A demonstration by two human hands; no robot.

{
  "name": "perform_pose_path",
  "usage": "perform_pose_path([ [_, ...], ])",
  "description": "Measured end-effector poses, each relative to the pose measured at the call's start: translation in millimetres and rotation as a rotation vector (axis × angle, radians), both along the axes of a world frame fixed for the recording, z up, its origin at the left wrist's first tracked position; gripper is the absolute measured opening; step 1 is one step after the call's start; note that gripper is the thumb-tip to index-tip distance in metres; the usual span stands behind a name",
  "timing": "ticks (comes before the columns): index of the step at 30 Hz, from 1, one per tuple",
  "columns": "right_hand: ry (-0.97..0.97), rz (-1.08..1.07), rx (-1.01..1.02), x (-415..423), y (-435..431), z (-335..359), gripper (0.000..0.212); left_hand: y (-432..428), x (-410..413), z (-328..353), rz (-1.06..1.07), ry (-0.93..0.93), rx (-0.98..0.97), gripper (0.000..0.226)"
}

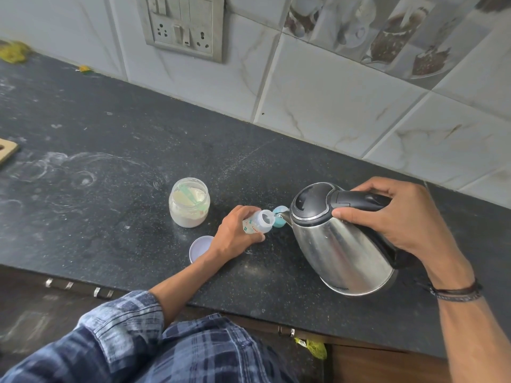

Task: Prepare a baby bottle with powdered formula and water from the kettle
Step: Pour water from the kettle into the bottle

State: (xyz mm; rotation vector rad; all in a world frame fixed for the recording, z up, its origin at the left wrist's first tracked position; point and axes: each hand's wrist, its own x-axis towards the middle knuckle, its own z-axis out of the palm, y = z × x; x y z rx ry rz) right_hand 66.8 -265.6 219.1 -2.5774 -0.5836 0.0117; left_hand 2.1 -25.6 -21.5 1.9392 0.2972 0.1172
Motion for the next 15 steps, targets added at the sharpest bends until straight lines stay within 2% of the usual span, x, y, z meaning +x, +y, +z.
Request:
perform_pose_path([
  [6, 0.007, 0.002, -0.01, 1.8, -1.2, 1.2, 0.064, -0.3, 1.2, -0.4, 0.012, 0.006, -0.019, 0.061],
  [15, 0.0, -0.003, -0.019, 4.1, -0.9, 0.4, 0.067, -1.3, 2.0, -0.8, 0.016, 0.009, -0.055, 0.06],
])
